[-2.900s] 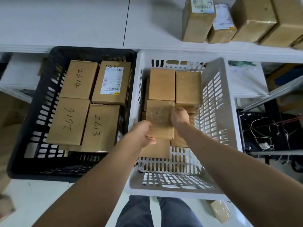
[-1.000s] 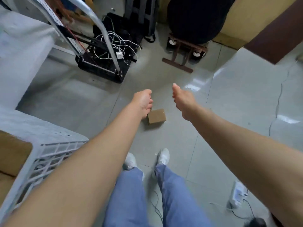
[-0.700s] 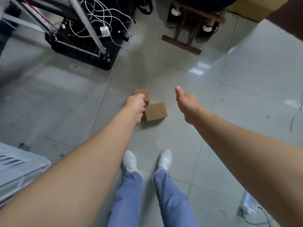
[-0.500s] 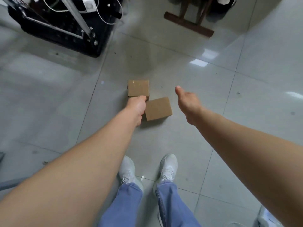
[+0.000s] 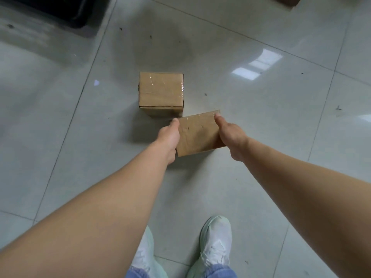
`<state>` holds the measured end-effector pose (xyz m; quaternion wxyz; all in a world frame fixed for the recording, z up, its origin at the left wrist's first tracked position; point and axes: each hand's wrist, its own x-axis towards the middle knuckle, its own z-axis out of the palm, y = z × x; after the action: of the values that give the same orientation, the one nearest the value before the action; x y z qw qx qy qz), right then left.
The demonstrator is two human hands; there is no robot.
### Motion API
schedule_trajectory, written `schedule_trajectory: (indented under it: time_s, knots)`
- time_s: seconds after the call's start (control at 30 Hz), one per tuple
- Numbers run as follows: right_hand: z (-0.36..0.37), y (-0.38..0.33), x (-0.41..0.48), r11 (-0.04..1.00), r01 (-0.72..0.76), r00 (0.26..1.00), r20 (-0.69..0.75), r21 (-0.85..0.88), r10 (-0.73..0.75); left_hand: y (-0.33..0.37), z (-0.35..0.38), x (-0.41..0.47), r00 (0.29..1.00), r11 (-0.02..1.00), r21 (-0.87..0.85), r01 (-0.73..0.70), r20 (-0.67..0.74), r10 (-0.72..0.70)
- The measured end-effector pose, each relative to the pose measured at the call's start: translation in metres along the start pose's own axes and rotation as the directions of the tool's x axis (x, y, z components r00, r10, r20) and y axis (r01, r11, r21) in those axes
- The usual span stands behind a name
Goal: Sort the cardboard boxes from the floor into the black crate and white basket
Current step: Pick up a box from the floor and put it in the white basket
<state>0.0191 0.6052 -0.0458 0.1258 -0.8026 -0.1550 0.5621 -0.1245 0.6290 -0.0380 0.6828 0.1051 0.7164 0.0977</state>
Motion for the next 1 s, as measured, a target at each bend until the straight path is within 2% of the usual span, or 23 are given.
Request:
schedule_trajectory:
  time_s: [0.13,0.27,0.43,0.6,0.8,1.0]
  knots:
    - [-0.004,-0.007,-0.022,0.999,-0.012,1.000,-0.015,0.052,0.013,0.006,-0.006,-0.020,1.000,0.999,-0.041,0.004,-0.011,-0.005]
    - [-0.025,-0.035,-0.087,0.998,0.027,0.997,-0.069,0.059,-0.023,0.024,-0.017,-0.083,0.999,0.998,-0.063,0.001,0.041,0.001]
    - [-0.060,-0.109,-0.211,0.990,0.132,0.986,-0.106,0.052,-0.126,0.078,-0.040,-0.216,0.997,0.993,-0.109,-0.054,0.043,0.059]
    - [-0.090,-0.206,-0.361,0.957,0.268,0.959,-0.121,0.108,-0.255,0.144,-0.083,-0.373,0.981,0.960,-0.208,-0.188,0.005,0.193]
    - [-0.099,-0.303,-0.552,0.880,0.462,0.886,-0.089,0.109,-0.455,0.208,-0.156,-0.554,0.902,0.853,-0.294,-0.431,-0.128,0.411]
    - [-0.080,-0.354,-0.693,0.739,0.658,0.750,-0.039,0.143,-0.661,0.219,-0.229,-0.703,0.756,0.685,-0.325,-0.652,-0.344,0.557]
